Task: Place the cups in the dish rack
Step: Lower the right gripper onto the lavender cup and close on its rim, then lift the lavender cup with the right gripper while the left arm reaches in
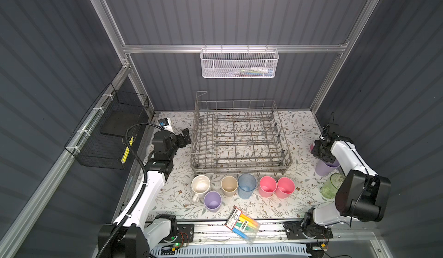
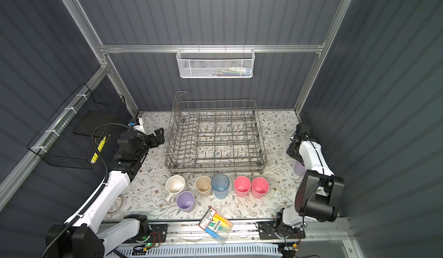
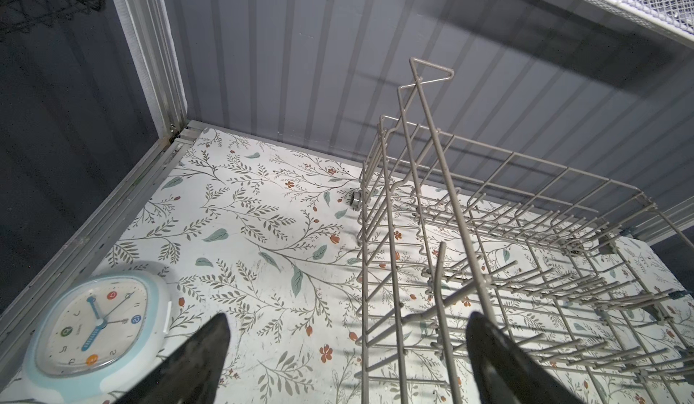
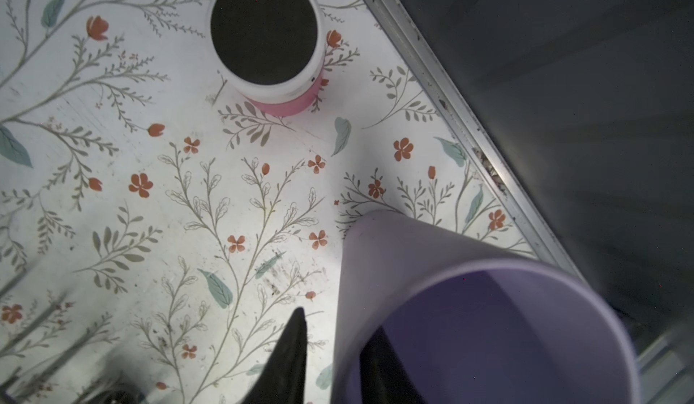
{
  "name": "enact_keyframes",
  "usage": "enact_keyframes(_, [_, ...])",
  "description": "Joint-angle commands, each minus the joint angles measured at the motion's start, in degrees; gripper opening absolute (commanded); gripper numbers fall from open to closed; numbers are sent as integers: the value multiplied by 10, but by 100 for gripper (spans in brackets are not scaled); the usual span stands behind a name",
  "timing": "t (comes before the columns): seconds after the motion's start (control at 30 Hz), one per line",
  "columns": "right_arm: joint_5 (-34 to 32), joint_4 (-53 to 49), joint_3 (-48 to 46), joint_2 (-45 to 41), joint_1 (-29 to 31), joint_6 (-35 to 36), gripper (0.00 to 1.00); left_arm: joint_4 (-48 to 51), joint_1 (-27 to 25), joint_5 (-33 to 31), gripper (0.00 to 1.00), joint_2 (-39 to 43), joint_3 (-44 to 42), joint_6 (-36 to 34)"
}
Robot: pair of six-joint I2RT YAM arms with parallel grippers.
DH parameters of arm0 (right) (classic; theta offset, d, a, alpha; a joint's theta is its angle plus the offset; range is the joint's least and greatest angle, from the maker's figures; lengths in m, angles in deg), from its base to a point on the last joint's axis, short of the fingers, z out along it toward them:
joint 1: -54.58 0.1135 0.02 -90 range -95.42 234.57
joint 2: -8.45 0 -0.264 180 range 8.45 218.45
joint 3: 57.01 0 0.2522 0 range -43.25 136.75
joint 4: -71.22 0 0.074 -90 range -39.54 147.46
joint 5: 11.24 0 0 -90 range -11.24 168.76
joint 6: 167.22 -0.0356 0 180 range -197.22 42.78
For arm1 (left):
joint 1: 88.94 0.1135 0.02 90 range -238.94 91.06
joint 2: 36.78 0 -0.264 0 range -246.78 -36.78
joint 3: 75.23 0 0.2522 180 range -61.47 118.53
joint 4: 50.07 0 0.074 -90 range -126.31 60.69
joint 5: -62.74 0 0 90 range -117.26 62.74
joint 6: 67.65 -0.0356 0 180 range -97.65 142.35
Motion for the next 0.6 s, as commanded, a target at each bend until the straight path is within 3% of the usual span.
enact_keyframes(0.0, [-2,0,-4,-2,-1,2,17,8,2,-13,98,8,15,6])
enact_keyframes(0.27, [-11,-8,-1,-26,-1,6,0,21,2,-18,98,6,26,11])
enact_keyframes(0.57, [-9,-51,52,-109,25,6,0,51,2,0,97,24,57,26])
